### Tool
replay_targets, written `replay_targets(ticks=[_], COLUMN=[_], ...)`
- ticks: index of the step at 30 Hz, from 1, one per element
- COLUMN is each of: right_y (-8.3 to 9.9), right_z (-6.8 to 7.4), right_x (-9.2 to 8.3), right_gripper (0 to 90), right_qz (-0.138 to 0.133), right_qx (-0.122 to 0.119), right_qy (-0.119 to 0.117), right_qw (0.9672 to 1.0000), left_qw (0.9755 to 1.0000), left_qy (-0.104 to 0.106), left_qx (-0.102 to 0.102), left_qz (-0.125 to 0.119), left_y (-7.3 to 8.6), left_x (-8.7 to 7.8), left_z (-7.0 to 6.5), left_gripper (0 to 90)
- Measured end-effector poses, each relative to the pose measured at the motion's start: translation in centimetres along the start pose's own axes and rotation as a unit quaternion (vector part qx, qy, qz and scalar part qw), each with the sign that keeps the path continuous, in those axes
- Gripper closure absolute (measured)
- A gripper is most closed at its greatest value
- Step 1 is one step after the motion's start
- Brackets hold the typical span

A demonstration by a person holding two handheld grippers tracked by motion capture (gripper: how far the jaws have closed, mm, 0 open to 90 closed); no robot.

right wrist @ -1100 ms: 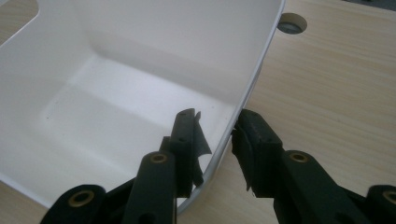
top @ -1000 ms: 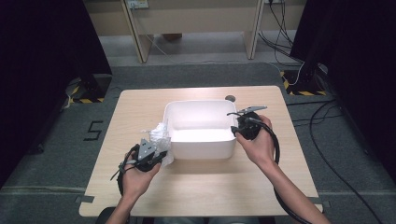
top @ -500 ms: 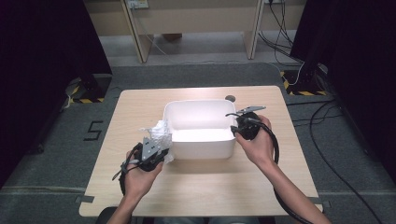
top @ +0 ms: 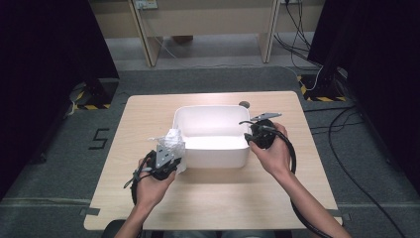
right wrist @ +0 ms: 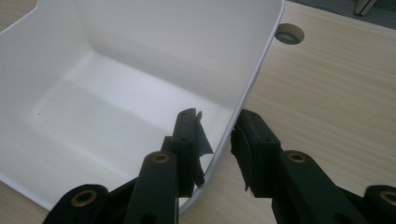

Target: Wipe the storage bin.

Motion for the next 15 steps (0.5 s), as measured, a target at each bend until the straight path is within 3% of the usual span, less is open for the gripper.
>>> replay_targets(ticks=[15], right_y=[-0.12], right_z=[0.14], right_x=[0.14], right_gripper=[69.5], right_qz=[-0.003], right_qx=[-0.001], right_qy=[-0.005], right_qw=[1.0000], left_qw=[0.9999], left_qy=[0.010], left_qx=[-0.004], left_qz=[0.009], left_y=[0.70], left_x=[0.99], left_z=[-0.23], left_gripper=[81.7])
Point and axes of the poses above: each handheld gripper's, and its own axes: x roughly forward along the jaws, y roughly out of its underside, z roughly to its left, the point moved 5 cm from there along x, roughly forward along the jaws, and after that the axes turned 8 degrees about y, right-handed, at the moved point
